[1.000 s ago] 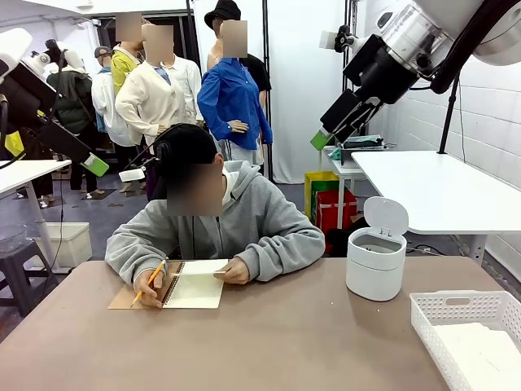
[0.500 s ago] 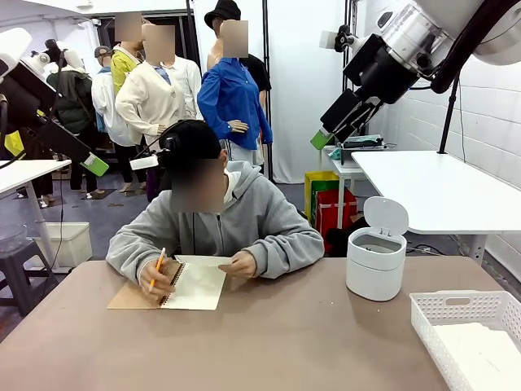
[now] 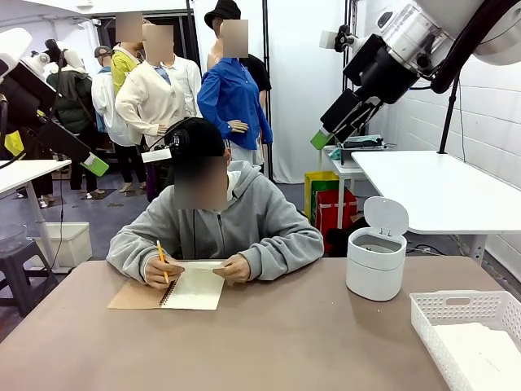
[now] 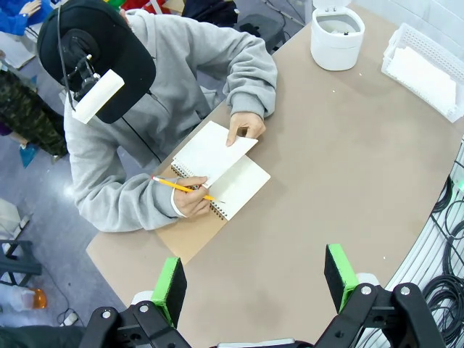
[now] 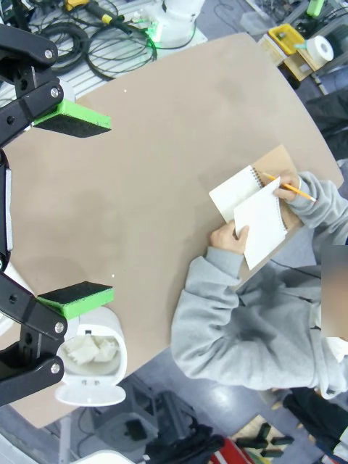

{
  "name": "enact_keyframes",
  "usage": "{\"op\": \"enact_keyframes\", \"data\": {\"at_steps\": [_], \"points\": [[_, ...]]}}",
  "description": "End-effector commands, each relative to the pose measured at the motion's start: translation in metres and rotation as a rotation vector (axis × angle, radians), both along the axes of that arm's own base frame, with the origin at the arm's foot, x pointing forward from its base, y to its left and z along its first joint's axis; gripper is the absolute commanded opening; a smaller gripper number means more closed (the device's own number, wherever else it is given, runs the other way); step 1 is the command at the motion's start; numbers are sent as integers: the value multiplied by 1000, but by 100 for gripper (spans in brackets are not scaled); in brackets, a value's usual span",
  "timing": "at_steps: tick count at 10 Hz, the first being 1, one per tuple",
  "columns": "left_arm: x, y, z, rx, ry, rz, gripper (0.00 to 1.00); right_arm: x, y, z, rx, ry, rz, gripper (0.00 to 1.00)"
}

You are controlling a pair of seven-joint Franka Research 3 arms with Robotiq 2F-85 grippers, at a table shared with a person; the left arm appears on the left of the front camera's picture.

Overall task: Sort the paper based on its condition.
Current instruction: If a person hands you a paper, place it in the Organizing basket , and if it's crumpled, put it in the Trash can.

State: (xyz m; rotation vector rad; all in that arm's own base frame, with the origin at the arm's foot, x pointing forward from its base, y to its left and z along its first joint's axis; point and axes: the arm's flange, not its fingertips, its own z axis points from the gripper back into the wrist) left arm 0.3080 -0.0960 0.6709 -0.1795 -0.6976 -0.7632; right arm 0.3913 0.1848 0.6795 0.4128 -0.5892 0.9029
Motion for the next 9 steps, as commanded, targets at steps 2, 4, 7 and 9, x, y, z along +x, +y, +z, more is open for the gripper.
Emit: {"op": "enact_keyframes", "data": {"at_steps": [2, 4, 7, 9], "points": [[0, 1, 0, -6, 1, -3, 100, 0, 0, 0, 0, 0, 0, 100], [0, 1, 0, -6, 1, -3, 100, 0, 0, 0, 0, 0, 0, 100], [0, 1, 0, -6, 1, -3, 100, 0, 0, 0, 0, 0, 0, 100], [0, 1, 0, -6, 1, -3, 100, 0, 0, 0, 0, 0, 0, 100]]}}
